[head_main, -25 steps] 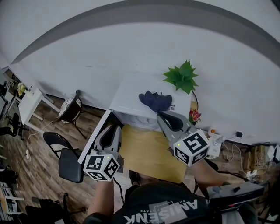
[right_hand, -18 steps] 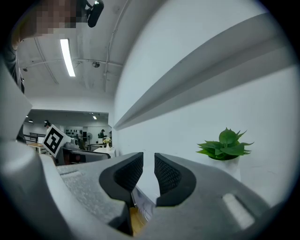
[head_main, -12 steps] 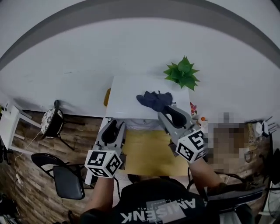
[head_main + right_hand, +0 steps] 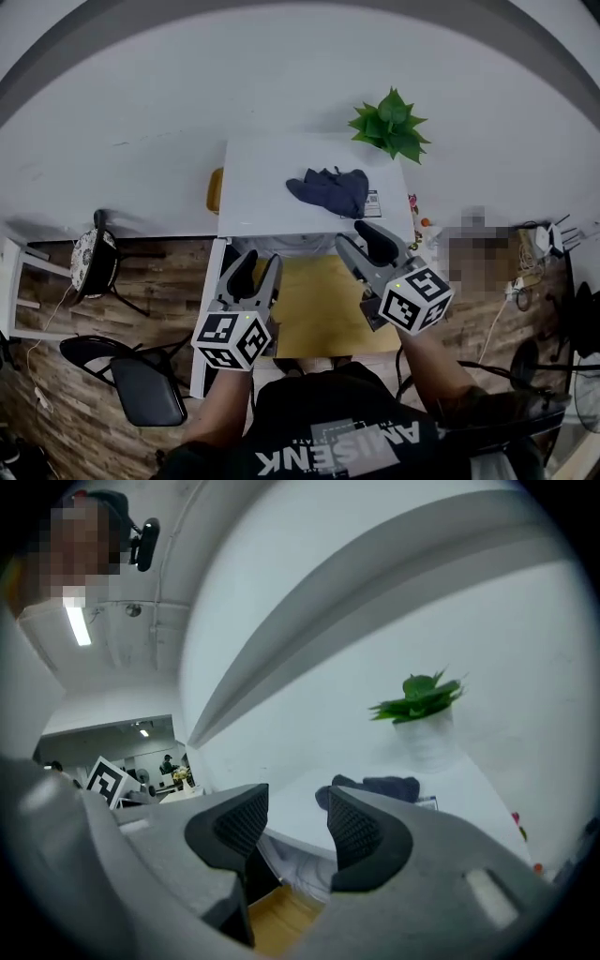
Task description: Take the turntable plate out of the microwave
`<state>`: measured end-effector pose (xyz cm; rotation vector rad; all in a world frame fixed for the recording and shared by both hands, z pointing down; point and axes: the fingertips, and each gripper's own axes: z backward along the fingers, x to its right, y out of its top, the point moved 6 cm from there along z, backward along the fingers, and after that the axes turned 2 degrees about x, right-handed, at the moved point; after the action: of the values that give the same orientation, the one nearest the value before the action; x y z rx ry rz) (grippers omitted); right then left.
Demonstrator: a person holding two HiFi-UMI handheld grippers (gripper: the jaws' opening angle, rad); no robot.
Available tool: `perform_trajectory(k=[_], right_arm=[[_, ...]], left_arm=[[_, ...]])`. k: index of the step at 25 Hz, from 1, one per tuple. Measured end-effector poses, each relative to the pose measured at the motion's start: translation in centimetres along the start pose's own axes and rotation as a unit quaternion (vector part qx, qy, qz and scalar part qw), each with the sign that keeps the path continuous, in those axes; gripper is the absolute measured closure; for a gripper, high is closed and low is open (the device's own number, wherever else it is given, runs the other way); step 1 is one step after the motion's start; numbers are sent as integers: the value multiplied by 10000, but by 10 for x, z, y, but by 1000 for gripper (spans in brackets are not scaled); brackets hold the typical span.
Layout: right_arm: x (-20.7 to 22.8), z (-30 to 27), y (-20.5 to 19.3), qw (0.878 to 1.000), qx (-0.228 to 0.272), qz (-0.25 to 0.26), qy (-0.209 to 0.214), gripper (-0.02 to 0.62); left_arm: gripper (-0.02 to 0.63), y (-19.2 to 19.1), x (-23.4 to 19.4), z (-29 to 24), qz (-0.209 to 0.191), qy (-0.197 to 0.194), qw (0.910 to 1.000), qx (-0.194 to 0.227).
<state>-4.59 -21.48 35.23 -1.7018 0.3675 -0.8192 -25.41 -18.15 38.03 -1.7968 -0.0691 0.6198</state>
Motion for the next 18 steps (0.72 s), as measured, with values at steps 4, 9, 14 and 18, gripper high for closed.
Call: perform_trajectory(k=[4, 9, 14, 18], right_arm=[[12, 2, -29, 9991, -251, -319, -98, 394], [27, 3, -68, 9957, -517, -732, -238, 374], [46, 4, -112, 9872, -765, -1343, -393, 356], [58, -3, -146, 9761, -1017, -1870, -430, 344]], left_arm=[[440, -29, -4, -2, 343, 91, 9991, -234], [440, -60, -14, -7, 632, 202, 9967, -463], [431, -93, -26, -17, 871, 330, 9931, -712], [419, -119, -39, -26, 1323, 440, 9864, -869]])
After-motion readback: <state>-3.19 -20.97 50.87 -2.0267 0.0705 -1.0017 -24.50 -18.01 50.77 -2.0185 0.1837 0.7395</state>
